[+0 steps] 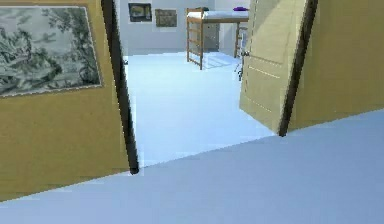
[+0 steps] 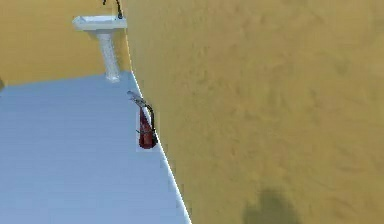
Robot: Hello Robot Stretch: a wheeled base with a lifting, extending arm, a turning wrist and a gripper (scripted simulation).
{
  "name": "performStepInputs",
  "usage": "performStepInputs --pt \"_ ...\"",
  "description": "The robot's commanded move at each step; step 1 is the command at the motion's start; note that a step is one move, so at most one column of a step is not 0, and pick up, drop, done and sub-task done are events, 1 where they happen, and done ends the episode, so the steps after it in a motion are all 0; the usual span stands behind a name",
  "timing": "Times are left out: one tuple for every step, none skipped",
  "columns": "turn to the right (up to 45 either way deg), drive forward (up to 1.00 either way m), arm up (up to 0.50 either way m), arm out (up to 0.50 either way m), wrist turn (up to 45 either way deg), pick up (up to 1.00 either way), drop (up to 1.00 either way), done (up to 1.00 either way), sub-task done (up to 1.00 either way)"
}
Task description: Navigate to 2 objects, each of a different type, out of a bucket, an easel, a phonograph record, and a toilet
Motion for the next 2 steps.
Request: performStepInputs --pt "0.0 0.30 0.00 0.00 0.0 0.00 0.00 0.00 0.00" --pt "-45.0 0.00 0.00 0.00 0.0 0.00 0.00 0.00 0.00"
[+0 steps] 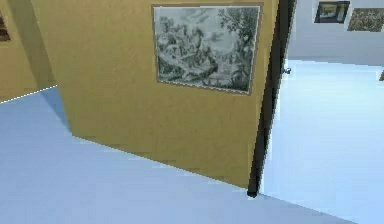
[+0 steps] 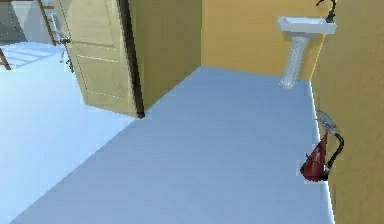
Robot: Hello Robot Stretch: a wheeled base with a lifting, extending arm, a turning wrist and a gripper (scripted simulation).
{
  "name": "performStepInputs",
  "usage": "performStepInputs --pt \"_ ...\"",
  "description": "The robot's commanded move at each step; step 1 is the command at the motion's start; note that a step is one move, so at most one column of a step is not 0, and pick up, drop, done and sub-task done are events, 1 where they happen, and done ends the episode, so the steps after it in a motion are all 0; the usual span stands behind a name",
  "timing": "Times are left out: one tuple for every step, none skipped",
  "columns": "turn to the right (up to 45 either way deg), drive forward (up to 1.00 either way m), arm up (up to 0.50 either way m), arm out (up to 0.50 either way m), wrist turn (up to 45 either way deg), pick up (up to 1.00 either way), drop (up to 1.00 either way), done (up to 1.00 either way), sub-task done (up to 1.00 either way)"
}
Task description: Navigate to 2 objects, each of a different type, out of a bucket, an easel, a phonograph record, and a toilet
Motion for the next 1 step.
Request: performStepInputs --pt "-18.0 0.00 0.00 0.00 0.0 0.00 0.00 0.00 0.00"
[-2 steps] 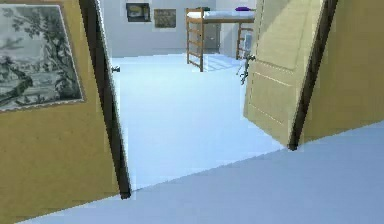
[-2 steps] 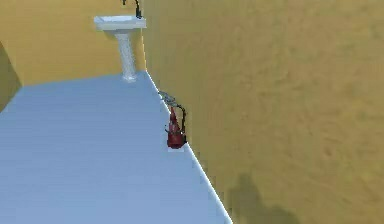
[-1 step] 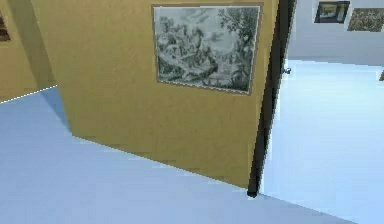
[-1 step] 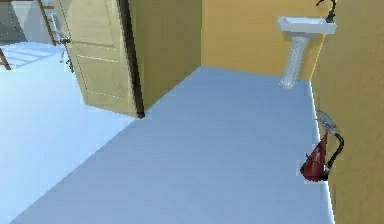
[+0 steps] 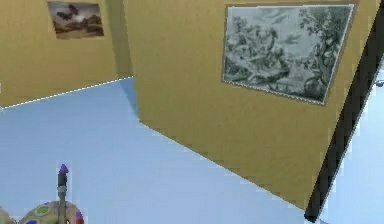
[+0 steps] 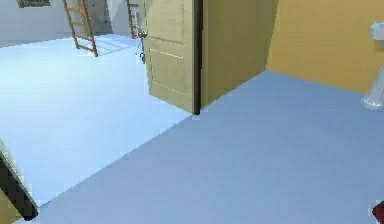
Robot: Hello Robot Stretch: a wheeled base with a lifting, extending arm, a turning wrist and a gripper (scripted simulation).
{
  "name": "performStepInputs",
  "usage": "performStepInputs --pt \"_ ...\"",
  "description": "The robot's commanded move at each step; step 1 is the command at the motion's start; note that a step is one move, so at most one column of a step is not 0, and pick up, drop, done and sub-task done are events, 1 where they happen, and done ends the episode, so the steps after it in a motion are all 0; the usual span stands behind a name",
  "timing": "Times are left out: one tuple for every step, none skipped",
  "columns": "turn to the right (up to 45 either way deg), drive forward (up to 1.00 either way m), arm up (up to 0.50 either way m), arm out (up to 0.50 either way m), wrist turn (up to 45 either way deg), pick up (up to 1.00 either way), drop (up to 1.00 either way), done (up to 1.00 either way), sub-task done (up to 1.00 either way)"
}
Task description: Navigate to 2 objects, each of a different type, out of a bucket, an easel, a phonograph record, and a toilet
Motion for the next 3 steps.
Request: performStepInputs --pt "0.0 0.80 0.00 0.00 0.0 0.00 0.00 0.00 0.00" --pt "-45.0 0.00 0.00 0.00 0.0 0.00 0.00 0.00 0.00" --pt "0.0 1.00 0.00 0.00 0.0 0.00 0.00 0.00 0.00"
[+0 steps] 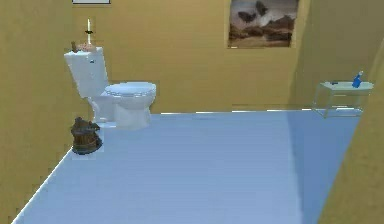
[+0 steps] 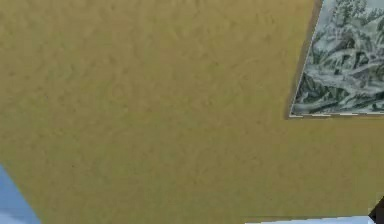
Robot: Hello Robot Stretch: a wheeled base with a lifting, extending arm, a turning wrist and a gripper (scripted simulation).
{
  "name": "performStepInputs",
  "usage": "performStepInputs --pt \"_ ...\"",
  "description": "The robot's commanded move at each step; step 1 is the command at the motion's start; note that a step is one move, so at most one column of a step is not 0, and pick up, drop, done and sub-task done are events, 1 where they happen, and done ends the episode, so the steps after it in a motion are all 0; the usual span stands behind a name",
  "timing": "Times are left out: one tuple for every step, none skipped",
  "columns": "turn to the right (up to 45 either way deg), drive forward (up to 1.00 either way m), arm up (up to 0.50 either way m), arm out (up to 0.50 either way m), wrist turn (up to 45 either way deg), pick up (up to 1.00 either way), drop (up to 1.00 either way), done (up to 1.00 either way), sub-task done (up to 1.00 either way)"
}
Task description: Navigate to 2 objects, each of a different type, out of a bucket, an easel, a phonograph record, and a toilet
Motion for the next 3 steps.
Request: performStepInputs --pt "-30.0 0.00 0.00 0.00 0.0 0.00 0.00 0.00 0.00" --pt "0.0 0.05 0.00 0.00 0.0 0.00 0.00 0.00 0.00" --pt "9.0 0.00 0.00 0.00 0.0 0.00 0.00 0.00 0.00"
